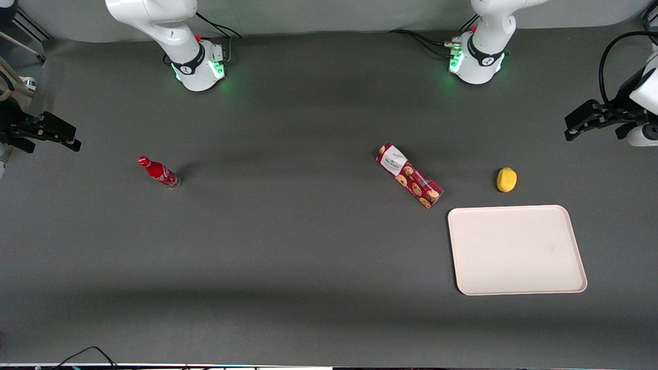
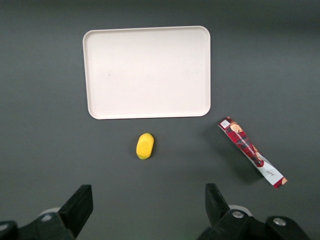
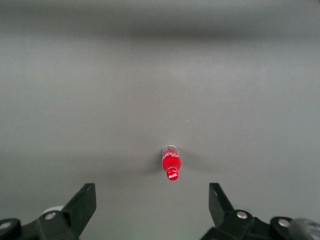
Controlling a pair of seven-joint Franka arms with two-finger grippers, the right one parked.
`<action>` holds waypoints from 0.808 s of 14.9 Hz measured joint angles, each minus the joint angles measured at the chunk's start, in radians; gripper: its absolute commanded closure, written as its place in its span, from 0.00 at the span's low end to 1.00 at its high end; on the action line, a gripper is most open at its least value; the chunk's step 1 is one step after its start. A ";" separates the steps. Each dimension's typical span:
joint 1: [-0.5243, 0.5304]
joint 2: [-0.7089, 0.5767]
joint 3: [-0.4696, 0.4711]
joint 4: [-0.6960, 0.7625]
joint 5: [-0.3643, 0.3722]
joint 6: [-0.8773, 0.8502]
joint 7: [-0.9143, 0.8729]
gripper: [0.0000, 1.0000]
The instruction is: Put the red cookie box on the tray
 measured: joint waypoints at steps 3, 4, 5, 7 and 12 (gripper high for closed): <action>0.000 0.000 0.000 -0.005 -0.014 0.000 0.000 0.00; 0.000 0.000 0.000 -0.007 -0.015 0.000 0.000 0.00; 0.000 0.000 0.000 -0.009 -0.016 0.000 0.000 0.00; 0.000 0.002 0.000 -0.011 -0.026 0.002 0.000 0.00; -0.011 0.050 -0.003 -0.036 -0.150 0.020 -0.226 0.00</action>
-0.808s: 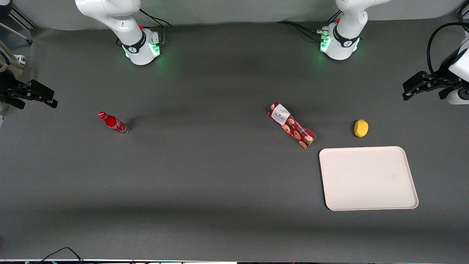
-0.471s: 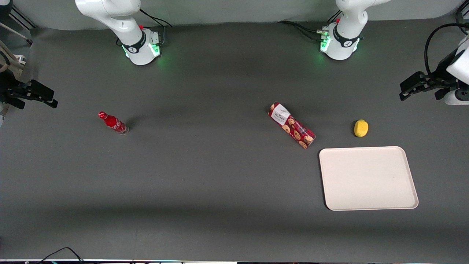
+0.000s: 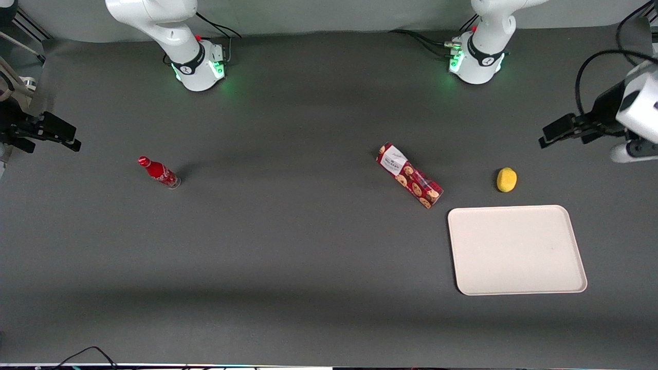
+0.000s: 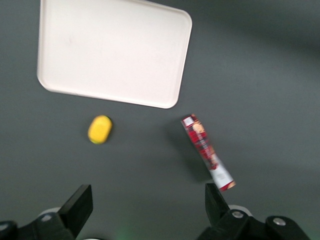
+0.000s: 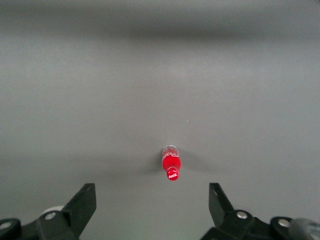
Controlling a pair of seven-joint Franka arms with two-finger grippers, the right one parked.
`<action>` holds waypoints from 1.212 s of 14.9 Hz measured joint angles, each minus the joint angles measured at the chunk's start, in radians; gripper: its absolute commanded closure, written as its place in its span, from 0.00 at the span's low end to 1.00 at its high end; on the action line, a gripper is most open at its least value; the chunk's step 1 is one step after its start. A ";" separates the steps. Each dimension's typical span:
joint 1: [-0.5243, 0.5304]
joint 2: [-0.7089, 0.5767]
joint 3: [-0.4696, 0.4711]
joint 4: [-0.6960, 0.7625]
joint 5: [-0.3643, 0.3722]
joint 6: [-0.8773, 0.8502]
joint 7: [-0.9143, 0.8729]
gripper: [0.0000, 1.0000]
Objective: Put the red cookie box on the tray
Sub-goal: 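Move the open left gripper down over the red plaid cookie box, then close the left gripper on the cookie box and lift it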
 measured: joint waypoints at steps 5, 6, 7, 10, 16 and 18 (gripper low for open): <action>-0.072 0.123 -0.088 -0.127 -0.010 0.264 -0.411 0.00; -0.077 0.138 -0.120 -0.179 -0.010 0.334 -0.476 0.00; -0.081 0.147 -0.150 -0.233 -0.010 0.397 -0.539 0.00; -0.101 0.165 -0.236 -0.392 -0.010 0.575 -0.707 0.01; -0.150 0.252 -0.290 -0.627 -0.010 0.929 -0.843 0.04; -0.161 0.295 -0.292 -0.642 -0.010 0.976 -0.851 0.05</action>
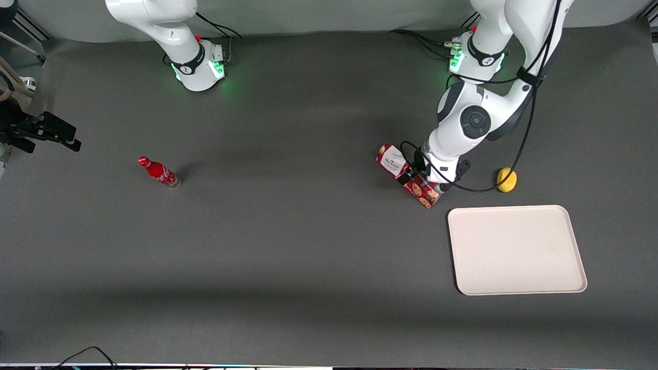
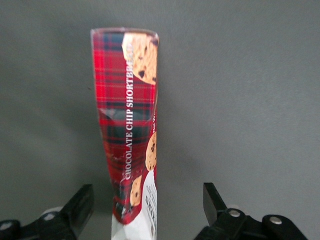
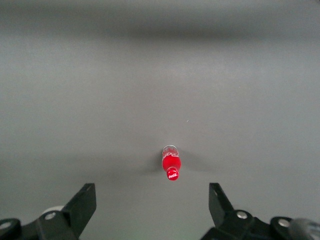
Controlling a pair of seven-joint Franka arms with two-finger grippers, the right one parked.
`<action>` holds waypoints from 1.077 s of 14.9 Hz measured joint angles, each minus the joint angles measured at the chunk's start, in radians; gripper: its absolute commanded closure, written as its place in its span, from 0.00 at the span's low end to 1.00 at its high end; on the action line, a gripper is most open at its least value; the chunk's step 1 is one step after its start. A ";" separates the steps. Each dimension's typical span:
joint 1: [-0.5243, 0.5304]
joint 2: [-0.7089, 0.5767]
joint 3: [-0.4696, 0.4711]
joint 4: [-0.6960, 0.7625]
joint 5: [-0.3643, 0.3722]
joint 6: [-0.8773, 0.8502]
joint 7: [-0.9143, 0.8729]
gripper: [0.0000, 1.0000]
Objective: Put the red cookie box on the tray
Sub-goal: 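Close the left gripper on the cookie box and lift it, then carry the held cookie box with the left gripper over the cream tray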
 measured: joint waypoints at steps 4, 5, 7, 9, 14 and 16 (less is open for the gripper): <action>-0.007 0.065 0.000 0.000 0.000 0.049 -0.003 0.17; -0.009 0.077 0.000 0.000 0.000 0.057 -0.003 0.28; -0.012 0.091 0.001 0.000 0.000 0.064 -0.004 0.67; -0.012 0.093 0.001 0.000 0.000 0.065 -0.004 0.91; -0.012 0.093 0.008 0.000 0.000 0.065 -0.004 1.00; -0.012 0.093 0.008 0.002 0.000 0.064 -0.004 1.00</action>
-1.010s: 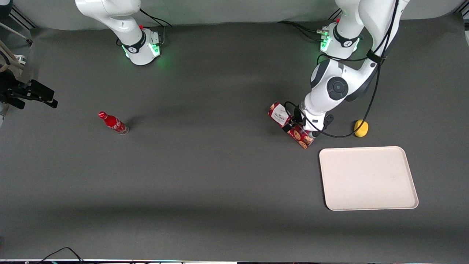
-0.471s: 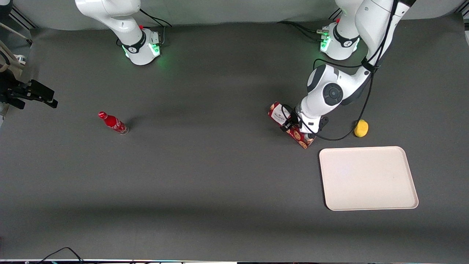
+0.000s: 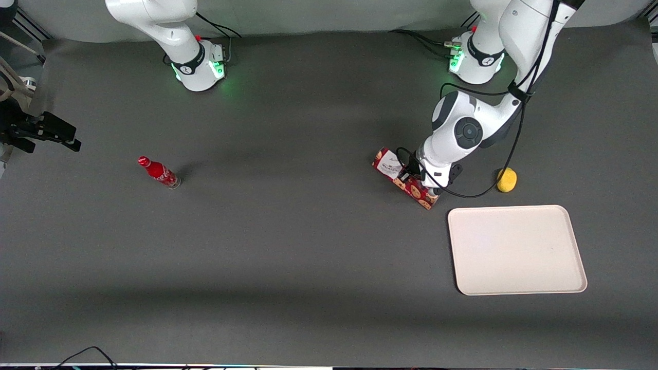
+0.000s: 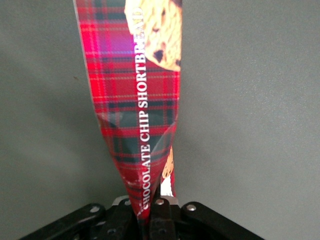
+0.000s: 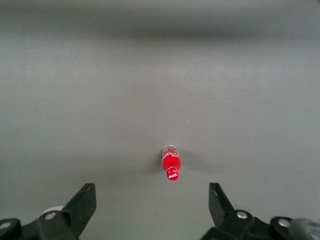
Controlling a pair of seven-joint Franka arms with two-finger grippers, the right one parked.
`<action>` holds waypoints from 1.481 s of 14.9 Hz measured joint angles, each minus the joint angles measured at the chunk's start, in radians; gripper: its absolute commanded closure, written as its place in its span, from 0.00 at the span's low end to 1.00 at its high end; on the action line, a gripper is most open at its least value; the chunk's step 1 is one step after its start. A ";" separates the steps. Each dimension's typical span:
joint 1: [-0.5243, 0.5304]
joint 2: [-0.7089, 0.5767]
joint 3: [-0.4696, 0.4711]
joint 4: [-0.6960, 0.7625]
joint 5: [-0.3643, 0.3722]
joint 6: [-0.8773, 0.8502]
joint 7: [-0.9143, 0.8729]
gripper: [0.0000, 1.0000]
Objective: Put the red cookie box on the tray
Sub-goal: 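Carry the held cookie box with the left gripper over the cream tray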
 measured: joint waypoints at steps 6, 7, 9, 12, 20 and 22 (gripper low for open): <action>0.009 -0.058 0.006 0.189 0.000 -0.330 0.000 1.00; 0.018 -0.080 0.008 0.265 0.000 -0.441 0.000 1.00; 0.046 -0.112 0.012 0.410 0.001 -0.613 0.006 1.00; 0.092 -0.124 0.071 0.588 0.002 -0.788 0.133 1.00; 0.186 -0.056 0.348 0.749 0.114 -0.914 0.879 1.00; 0.190 -0.028 0.415 0.768 0.124 -0.898 1.041 1.00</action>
